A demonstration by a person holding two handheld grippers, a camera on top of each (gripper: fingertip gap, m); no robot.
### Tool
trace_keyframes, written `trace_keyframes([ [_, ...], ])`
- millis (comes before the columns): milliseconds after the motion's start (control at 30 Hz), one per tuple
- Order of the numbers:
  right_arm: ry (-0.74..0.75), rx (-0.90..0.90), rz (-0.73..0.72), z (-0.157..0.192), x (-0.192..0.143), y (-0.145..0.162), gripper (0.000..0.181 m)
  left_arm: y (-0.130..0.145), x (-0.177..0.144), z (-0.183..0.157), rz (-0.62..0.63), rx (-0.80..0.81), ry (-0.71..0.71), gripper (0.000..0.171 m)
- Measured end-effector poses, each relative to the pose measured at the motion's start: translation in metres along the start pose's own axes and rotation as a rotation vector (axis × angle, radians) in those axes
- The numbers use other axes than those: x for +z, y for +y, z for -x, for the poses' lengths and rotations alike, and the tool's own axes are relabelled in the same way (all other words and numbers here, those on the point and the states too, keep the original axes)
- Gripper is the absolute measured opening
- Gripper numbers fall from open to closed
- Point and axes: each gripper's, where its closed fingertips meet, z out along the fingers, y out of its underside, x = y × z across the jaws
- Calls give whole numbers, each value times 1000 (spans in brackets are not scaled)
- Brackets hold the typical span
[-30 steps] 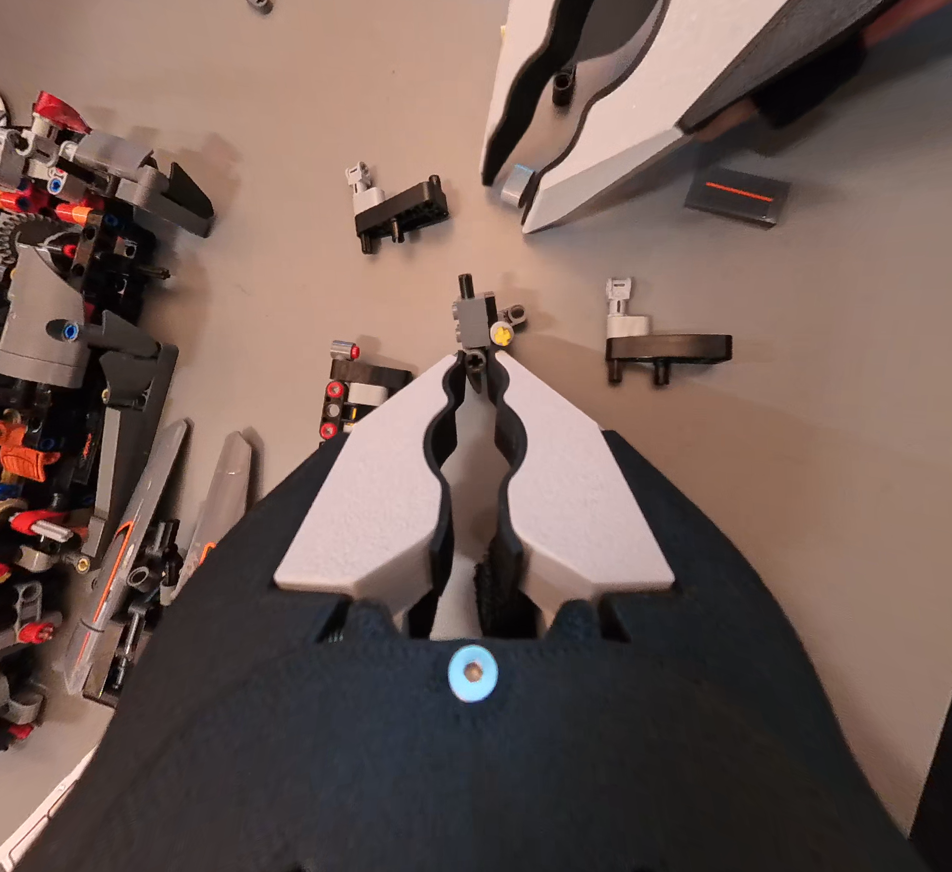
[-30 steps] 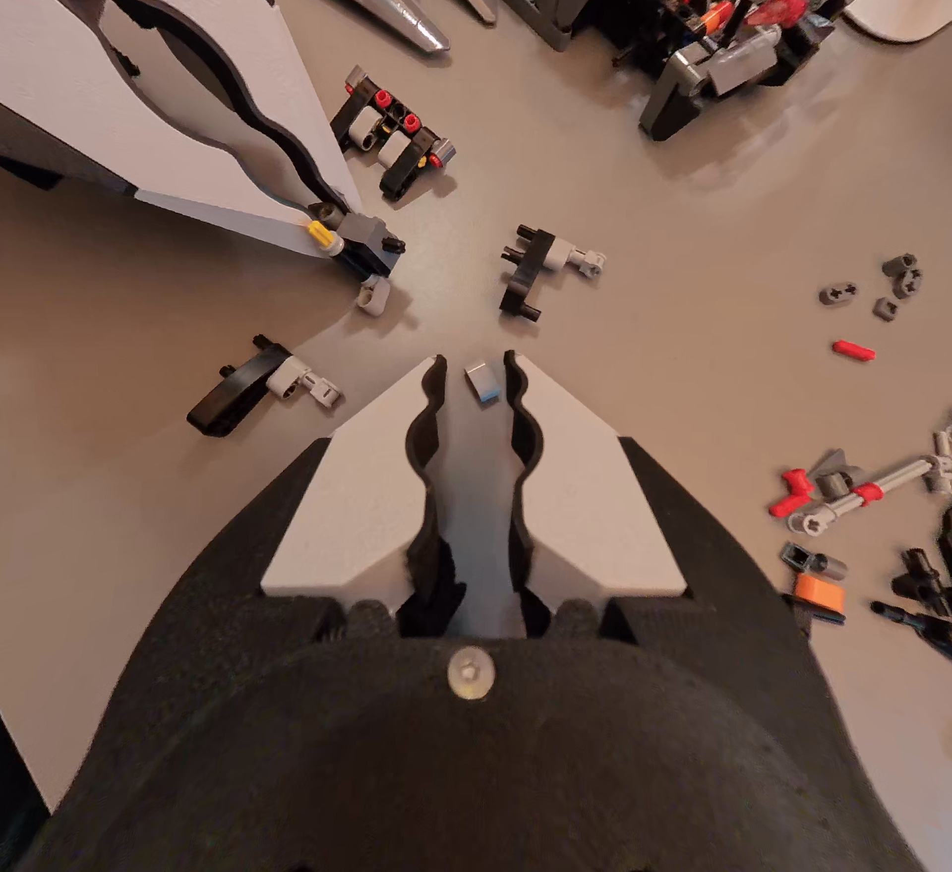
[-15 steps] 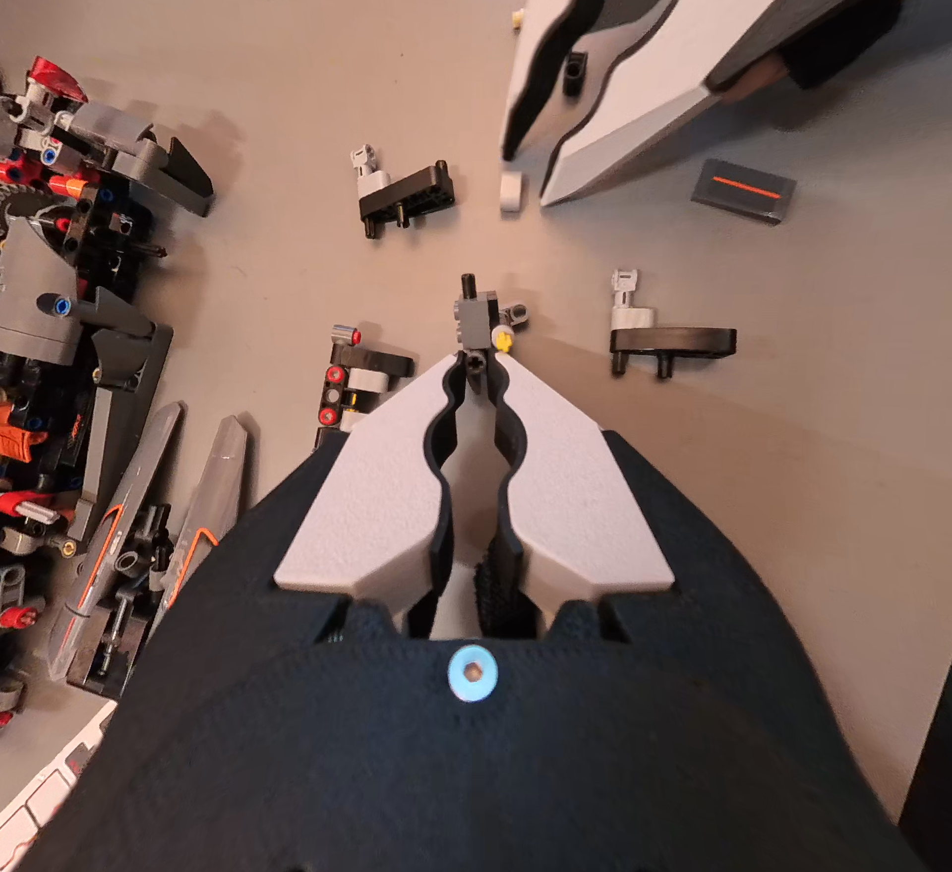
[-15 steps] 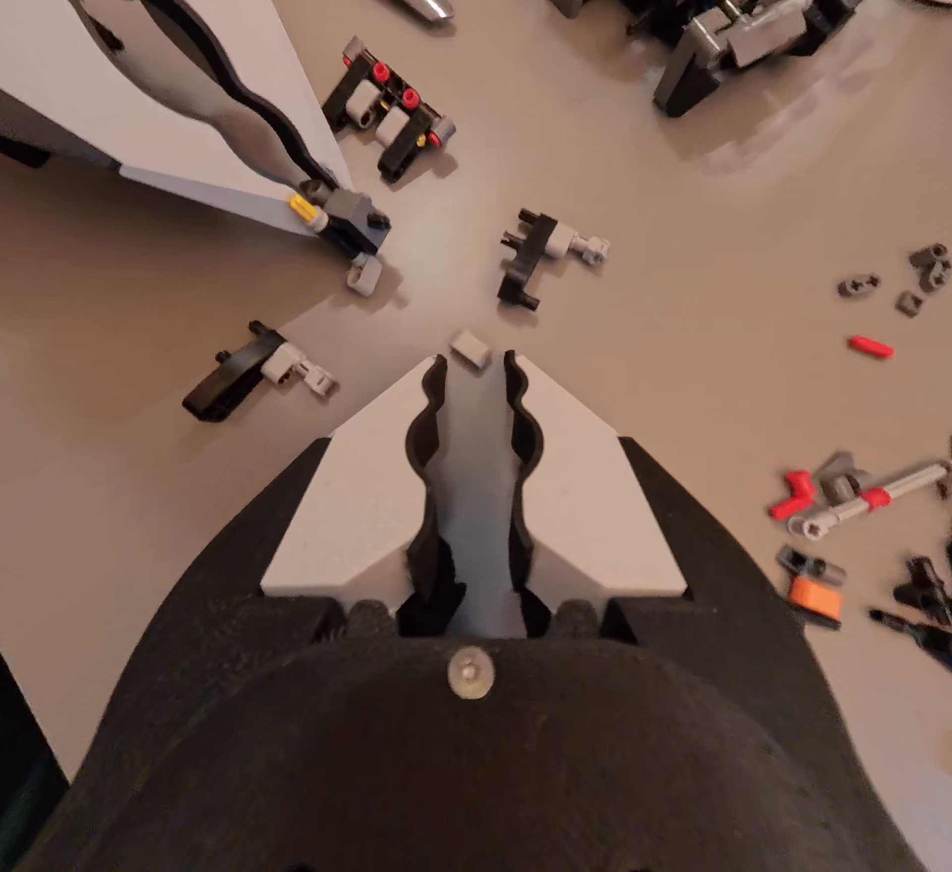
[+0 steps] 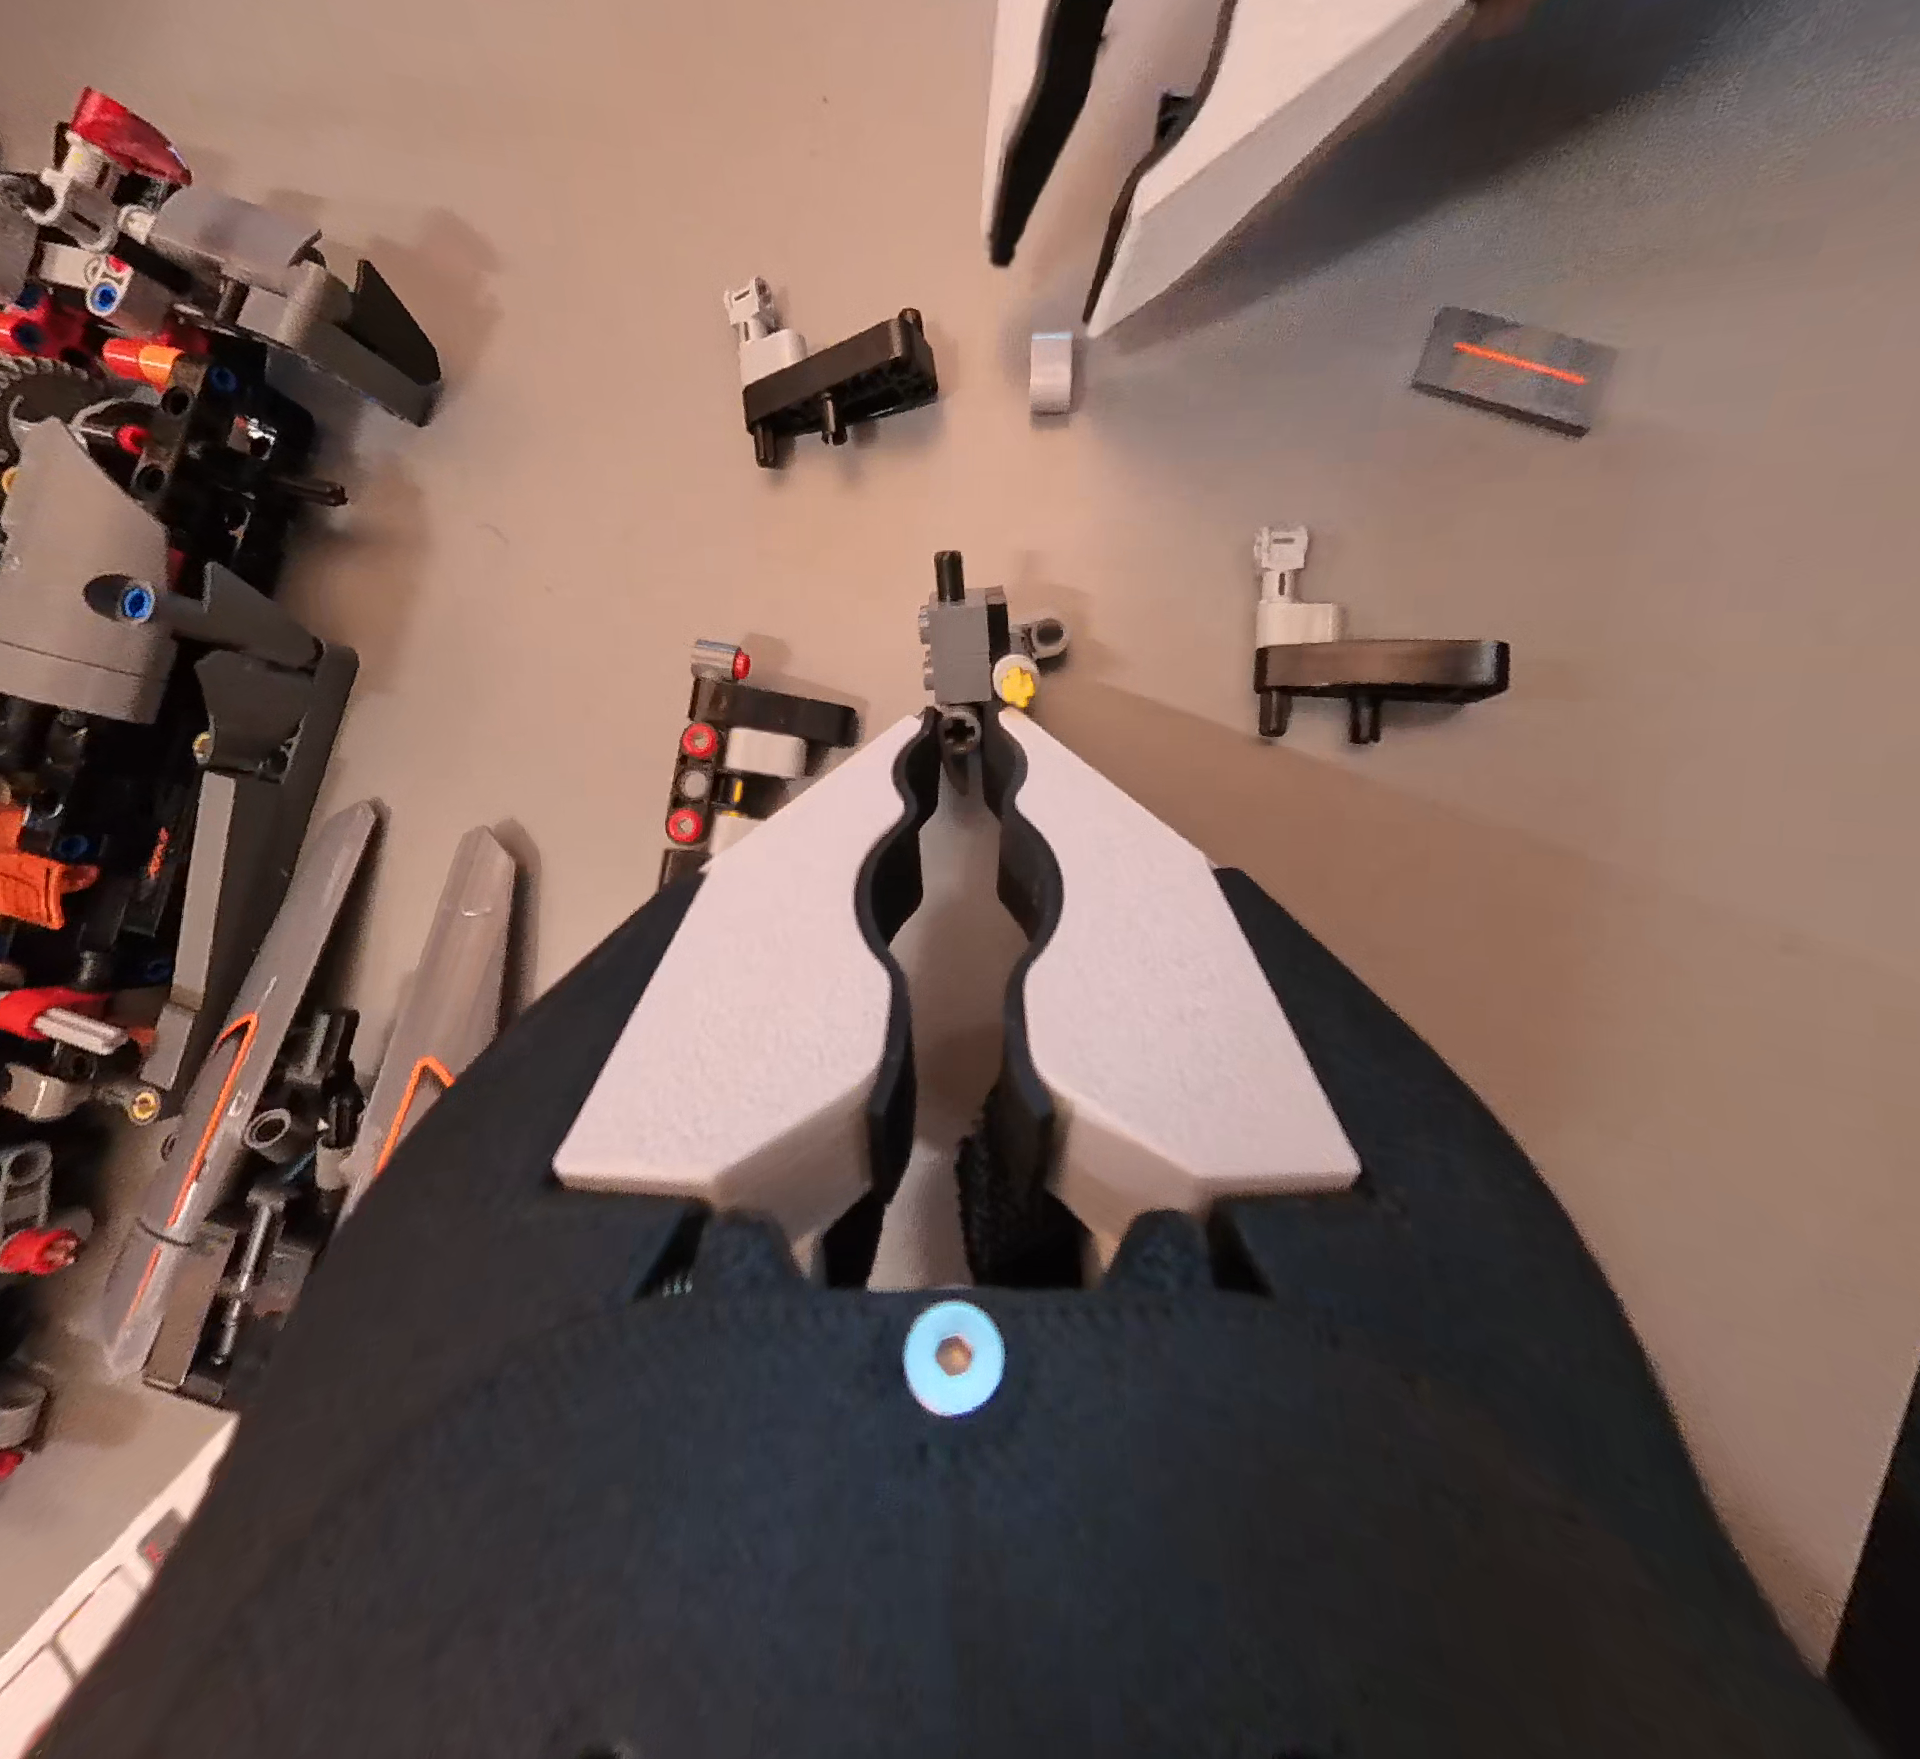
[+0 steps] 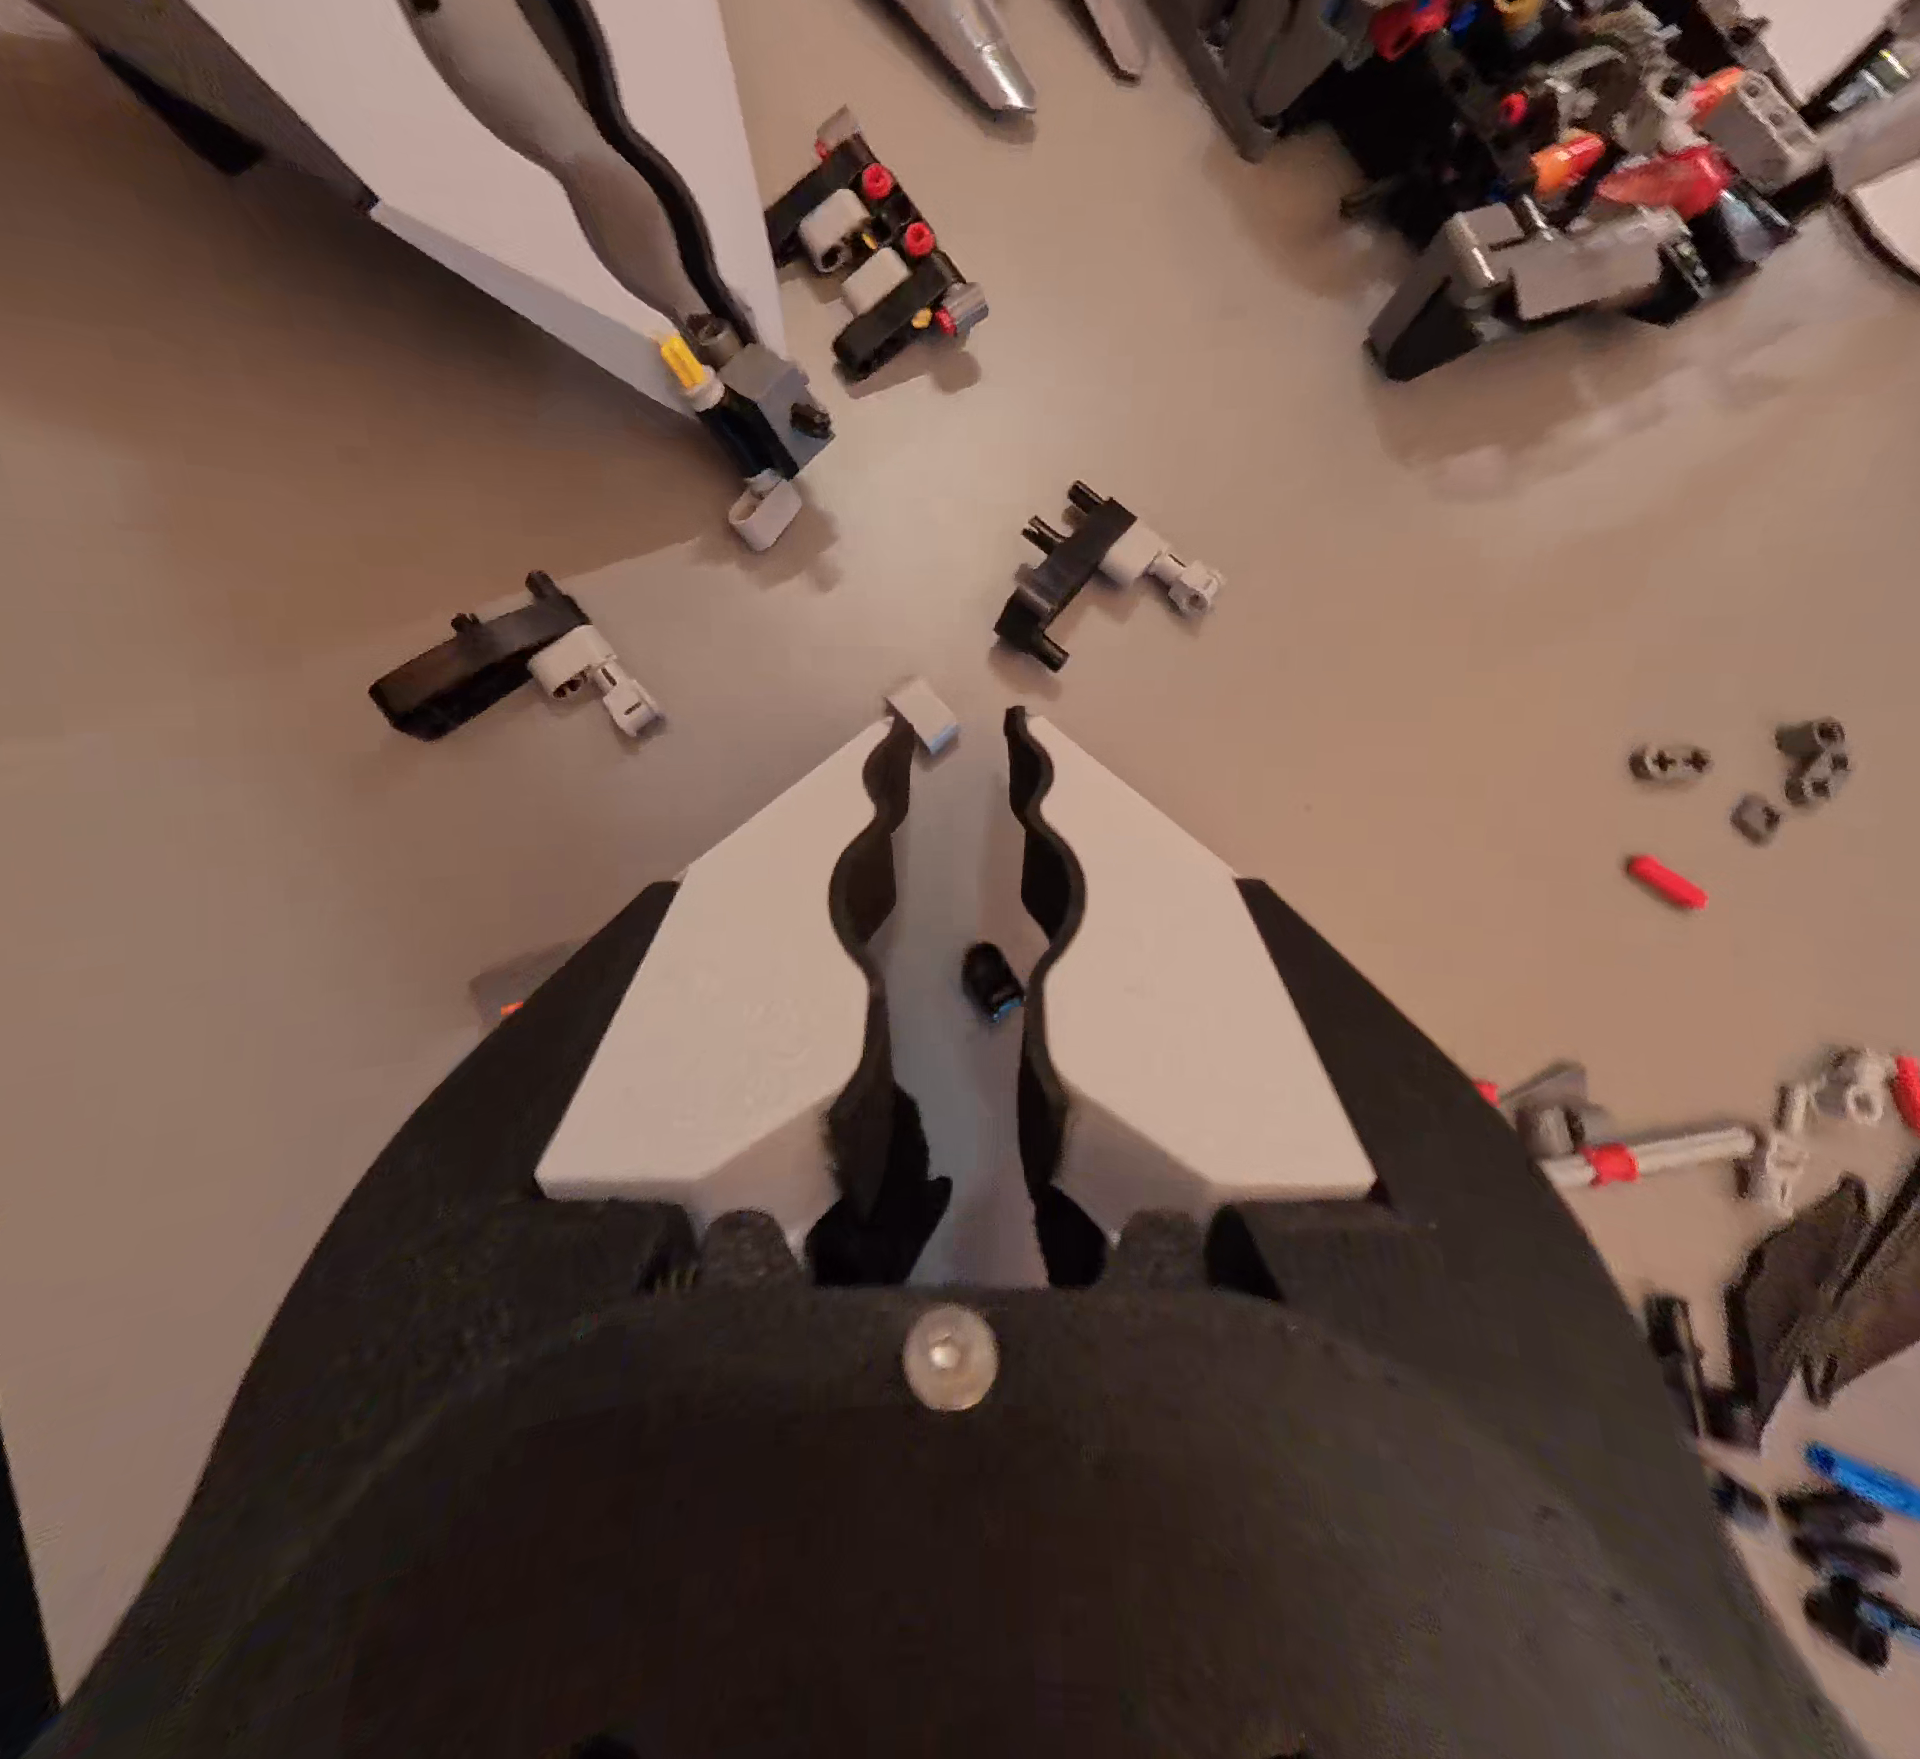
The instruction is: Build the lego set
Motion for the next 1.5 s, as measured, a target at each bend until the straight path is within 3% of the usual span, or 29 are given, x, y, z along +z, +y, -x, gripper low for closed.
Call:
trace_keyframes([
  [200, -105, -93, 61, 8, 10, 6, 6, -3, 0, -1, 3, -6, 5, 5],
  [467, -148, -40, 10, 15, 7, 2, 5, -3, 2, -1, 6, -18, -5, 5],
  [667, -196, 51, -80, 24, 0, -12, 5, -5, 2, 9, -9, -29, -140, 5],
  [767, -193, 61, -84, 27, 1, -13, 5, -3, 5, 4, 2, -59, -178, 13],
  [967, -233, 89, -107, 39, 1, -18, 5, -7, 5, -14, -35, -66, -183, 15],
  [1100, -241, 103, -125, 37, -4, -21, 5, -4, -1, -10, -57, -84, -189, 24],
  [1500, -284, 108, -141, 46, -3, -42, 5, -13, -33, -2, -204, -57, -215, 26],
])
